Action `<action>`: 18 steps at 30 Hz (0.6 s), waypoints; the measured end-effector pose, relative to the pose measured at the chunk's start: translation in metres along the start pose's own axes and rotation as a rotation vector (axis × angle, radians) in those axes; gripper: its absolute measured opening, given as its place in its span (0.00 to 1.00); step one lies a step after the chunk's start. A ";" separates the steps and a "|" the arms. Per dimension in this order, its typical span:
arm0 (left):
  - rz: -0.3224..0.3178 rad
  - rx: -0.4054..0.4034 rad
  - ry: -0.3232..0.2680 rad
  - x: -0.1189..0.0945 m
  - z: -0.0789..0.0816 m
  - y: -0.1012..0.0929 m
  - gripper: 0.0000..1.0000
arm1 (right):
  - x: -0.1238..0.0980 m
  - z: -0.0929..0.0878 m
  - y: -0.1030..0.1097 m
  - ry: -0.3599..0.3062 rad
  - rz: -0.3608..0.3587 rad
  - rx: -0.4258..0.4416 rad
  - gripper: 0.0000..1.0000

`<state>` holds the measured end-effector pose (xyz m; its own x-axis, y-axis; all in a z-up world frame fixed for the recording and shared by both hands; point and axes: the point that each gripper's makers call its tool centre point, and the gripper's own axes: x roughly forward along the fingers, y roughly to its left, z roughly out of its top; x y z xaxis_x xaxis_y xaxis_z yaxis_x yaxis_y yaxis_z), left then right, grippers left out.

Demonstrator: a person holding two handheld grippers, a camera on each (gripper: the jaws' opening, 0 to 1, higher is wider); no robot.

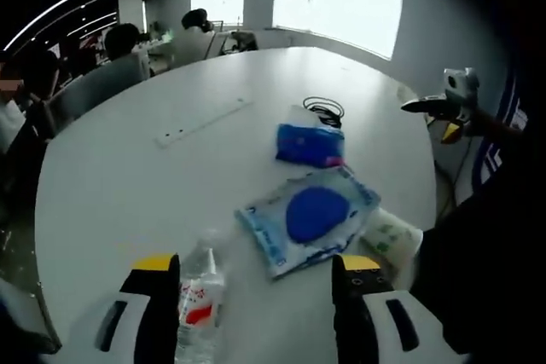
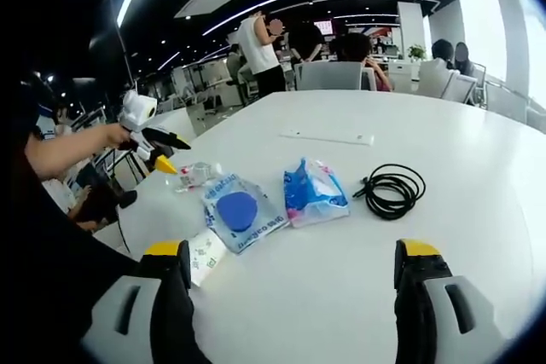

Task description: Arrange the tabletop items into an orderly group along one side of the table until the central work area is clear of visible clutter.

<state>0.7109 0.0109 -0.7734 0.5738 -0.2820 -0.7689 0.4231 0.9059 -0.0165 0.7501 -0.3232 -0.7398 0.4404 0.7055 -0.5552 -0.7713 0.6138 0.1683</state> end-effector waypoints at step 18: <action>-0.071 0.051 0.141 0.024 -0.010 0.025 0.62 | -0.004 -0.004 -0.001 0.009 -0.009 0.002 0.94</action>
<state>0.7284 0.0294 -0.7985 0.4386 -0.2949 -0.8489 0.4962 0.8670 -0.0448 0.7476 -0.3278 -0.7408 0.4428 0.6967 -0.5644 -0.7667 0.6206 0.1646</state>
